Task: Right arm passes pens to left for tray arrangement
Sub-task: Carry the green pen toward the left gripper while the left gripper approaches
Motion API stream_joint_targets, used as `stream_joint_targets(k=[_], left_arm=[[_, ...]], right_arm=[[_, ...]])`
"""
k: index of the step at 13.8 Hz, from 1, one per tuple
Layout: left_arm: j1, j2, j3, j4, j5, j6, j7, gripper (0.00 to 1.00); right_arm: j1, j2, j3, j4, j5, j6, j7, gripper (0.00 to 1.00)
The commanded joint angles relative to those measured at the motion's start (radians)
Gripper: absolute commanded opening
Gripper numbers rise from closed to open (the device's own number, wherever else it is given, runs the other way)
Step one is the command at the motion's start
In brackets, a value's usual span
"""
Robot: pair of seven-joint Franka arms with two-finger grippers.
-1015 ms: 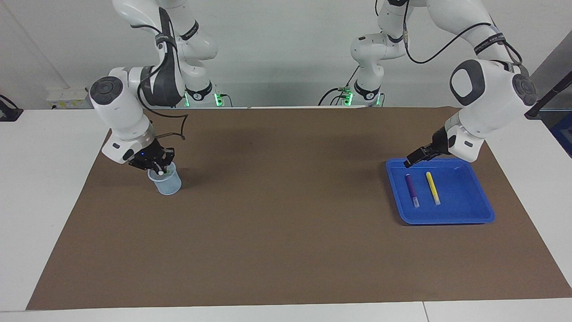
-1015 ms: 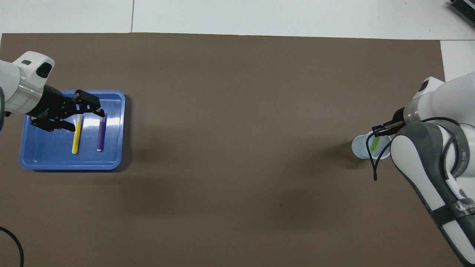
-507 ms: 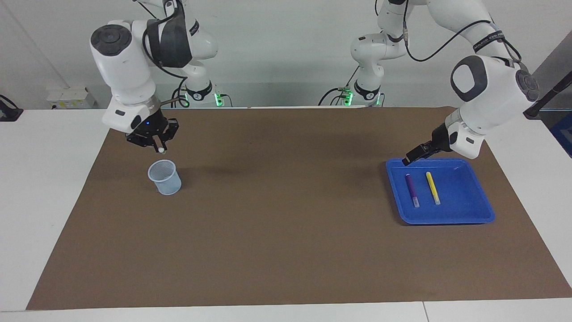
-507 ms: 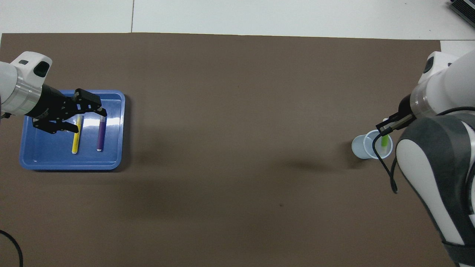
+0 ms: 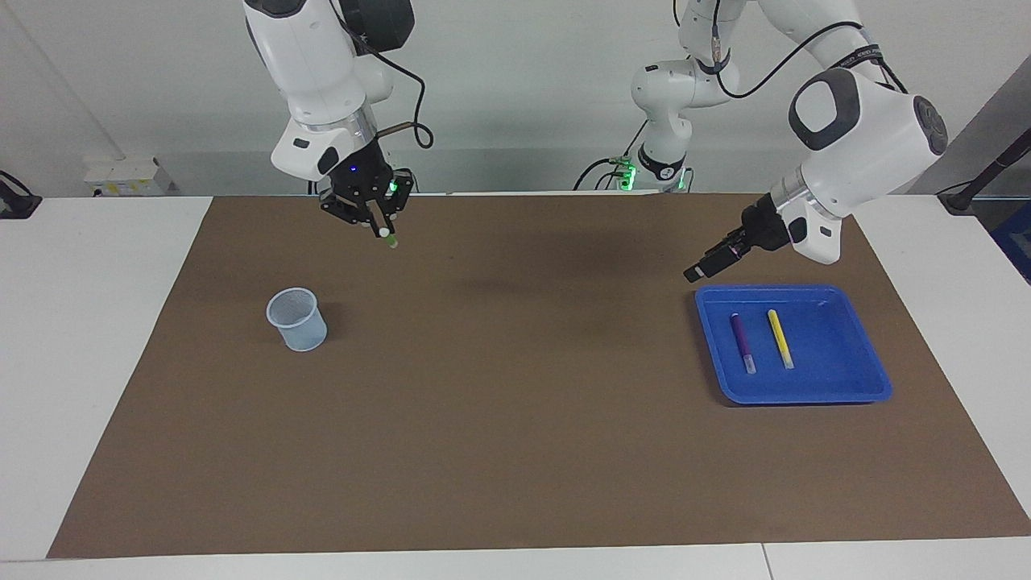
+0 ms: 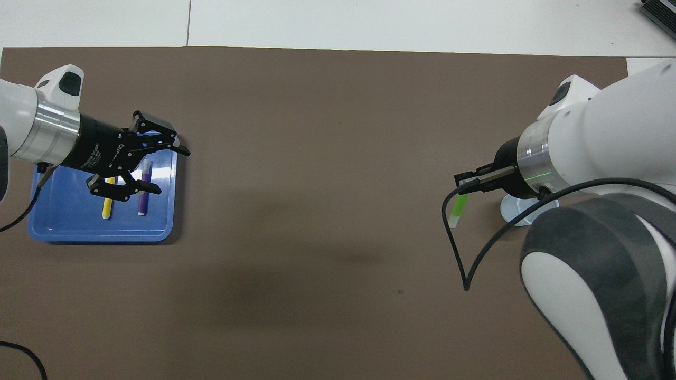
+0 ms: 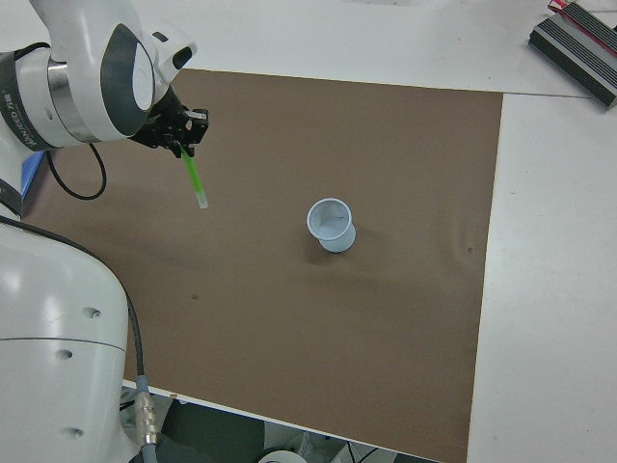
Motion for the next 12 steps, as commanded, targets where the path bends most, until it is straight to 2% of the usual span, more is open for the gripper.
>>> stream_joint_targets(k=[1, 3, 5, 8, 12], left_arm=[[-0.013, -0.055, 0.007, -0.054, -0.087, 0.052, -0.167, 0.89], [-0.024, -0.106, 0.007, -0.127, -0.194, 0.124, -0.295, 0.84], [-0.07, -0.164, 0.007, -0.212, -0.244, 0.226, -0.367, 0.83], [-0.18, -0.193, 0.009, -0.275, -0.256, 0.369, -0.484, 0.84], [-0.24, -0.198, 0.009, -0.287, -0.256, 0.397, -0.571, 0.86]], right_arm=[[0.02, -0.017, 0.005, -0.071, 0.129, 0.145, 0.128, 0.0], [0.063, -0.064, 0.007, -0.182, 0.168, 0.261, 0.231, 0.0], [0.108, -0.098, 0.007, -0.276, 0.253, 0.418, 0.32, 0.0], [0.18, -0.091, 0.007, -0.295, 0.283, 0.55, 0.501, 0.0], [0.27, -0.085, 0.007, -0.348, 0.306, 0.731, 0.676, 0.0]])
